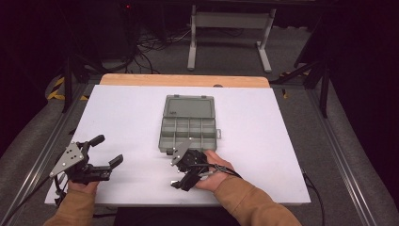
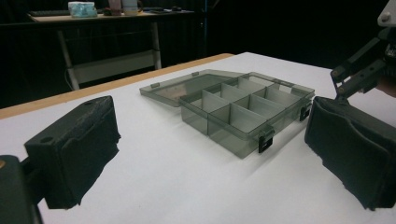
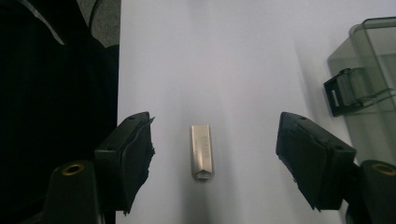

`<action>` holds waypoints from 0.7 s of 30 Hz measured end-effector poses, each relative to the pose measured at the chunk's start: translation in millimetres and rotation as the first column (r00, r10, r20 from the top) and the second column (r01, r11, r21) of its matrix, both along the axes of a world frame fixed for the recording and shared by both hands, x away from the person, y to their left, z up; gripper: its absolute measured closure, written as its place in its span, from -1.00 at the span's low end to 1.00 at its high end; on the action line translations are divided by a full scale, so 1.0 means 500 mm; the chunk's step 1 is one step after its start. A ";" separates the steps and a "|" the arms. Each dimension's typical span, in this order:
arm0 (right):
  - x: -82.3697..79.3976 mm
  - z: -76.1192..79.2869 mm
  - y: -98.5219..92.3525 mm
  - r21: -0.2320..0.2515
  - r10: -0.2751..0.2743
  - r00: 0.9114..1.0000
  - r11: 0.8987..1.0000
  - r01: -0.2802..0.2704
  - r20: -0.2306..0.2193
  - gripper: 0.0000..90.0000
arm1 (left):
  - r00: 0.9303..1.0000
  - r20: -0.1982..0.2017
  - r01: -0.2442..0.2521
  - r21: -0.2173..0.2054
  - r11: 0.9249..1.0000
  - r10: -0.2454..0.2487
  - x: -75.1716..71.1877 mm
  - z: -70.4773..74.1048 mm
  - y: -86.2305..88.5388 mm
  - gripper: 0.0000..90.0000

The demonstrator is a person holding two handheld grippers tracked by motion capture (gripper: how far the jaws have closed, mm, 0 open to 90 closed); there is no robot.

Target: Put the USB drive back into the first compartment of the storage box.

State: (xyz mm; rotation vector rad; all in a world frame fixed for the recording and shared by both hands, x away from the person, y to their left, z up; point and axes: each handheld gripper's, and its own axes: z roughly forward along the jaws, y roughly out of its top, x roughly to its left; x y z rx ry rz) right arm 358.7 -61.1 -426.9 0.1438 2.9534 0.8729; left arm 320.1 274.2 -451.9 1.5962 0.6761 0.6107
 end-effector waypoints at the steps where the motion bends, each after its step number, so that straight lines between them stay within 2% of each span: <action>1: -0.001 -0.003 0.002 -0.004 0.003 1.000 1.000 -0.003 0.000 -0.38 | 1.000 0.001 0.000 -0.001 1.000 0.000 0.000 0.000 0.000 -0.92; 10: -0.004 -0.025 0.010 -0.042 0.006 1.000 0.999 -0.006 -0.009 -0.30 | 1.000 0.002 0.002 0.000 1.000 -0.002 0.001 0.000 -0.001 -0.92; 14: -0.006 -0.031 0.013 -0.060 0.007 0.999 0.998 -0.009 -0.033 -0.17 | 1.000 0.001 0.003 0.001 1.000 -0.003 0.001 0.000 -0.001 -0.92; 17: -0.005 -0.037 0.014 -0.072 0.005 1.000 0.997 -0.007 -0.029 -0.09 | 1.000 0.001 0.003 -0.001 1.000 -0.003 0.001 -0.001 -0.001 -0.92; 21: -0.008 -0.041 0.017 -0.094 0.008 0.999 0.996 -0.011 -0.034 0.11 | 1.000 0.000 0.003 0.004 1.000 -0.003 0.001 -0.001 -0.002 -0.92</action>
